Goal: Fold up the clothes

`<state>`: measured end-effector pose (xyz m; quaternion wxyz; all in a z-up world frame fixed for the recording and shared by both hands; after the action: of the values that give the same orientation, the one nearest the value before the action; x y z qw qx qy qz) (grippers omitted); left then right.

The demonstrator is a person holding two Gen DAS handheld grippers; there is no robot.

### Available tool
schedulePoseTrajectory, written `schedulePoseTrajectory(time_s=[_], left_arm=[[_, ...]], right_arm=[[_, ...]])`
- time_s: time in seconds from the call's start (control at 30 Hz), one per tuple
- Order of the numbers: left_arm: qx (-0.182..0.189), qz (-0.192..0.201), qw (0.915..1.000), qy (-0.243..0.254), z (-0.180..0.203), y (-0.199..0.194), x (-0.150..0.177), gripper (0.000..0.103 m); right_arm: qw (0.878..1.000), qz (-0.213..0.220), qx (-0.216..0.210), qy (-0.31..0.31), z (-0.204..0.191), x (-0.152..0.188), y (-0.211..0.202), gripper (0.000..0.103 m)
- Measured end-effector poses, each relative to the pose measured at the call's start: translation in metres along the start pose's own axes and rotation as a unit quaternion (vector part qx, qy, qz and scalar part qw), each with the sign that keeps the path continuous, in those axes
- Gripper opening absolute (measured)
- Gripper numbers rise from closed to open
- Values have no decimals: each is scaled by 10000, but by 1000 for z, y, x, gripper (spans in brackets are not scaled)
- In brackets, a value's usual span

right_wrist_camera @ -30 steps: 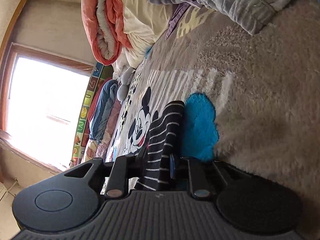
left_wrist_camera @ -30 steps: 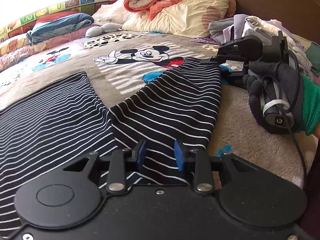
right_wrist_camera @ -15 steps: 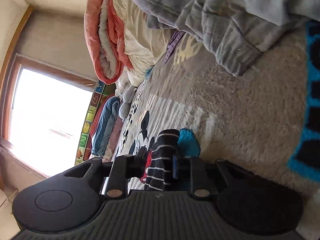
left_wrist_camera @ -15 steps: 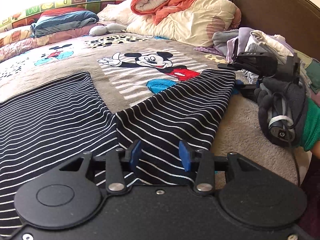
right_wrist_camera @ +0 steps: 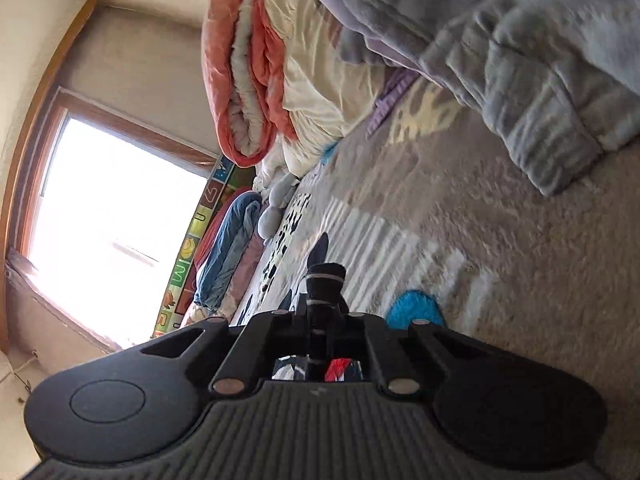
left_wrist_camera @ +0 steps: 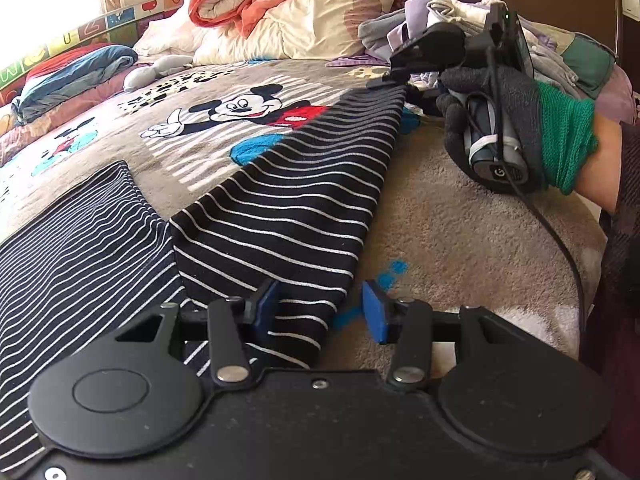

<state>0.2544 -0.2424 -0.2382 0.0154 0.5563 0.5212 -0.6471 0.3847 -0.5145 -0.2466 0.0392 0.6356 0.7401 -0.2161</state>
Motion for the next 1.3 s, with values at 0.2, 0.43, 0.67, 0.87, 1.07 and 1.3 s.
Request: schedulePoseTrajectory(time_s=[0.2,0.43,0.67,0.87,1.07,1.3], left_arm=[[99,56,9997,-237,-5,-4,-3,45],[375,128,9986,-361,-1,-3,-7,49],[313,557,9975,-307,-1,-19,-21,51],[676,202,9960,-548,7,9,-11,54],[115,619,9979,-115,9,-33,-20,55],[-540,304,9962,-607,-12,-63,33,55]], right_arm=[[9995,-264,98,-147,4,4,14,49],[9934,-798,-84,-823,-19,24,27,10],[9949,-737,101,-678,-6,18,32,10],[9970,-627,66,-444,-1,14,27,29],[9992,40,-22,-393,-6,-2,-4,55],[9958,167,-143,-888,-36,25,-49,61]])
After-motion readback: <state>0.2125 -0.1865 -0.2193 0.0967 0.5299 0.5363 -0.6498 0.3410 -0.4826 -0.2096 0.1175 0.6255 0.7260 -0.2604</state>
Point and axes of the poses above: each gripper's, at about its wrist camera, not at the fingertips, and y roughly the way its jaws point, z to its right, x to its underside, the point moved 10 cm from there along y, roughly the way its jaws point, and after that the axes turned 6 degrees about y, right-handed, at the moved point
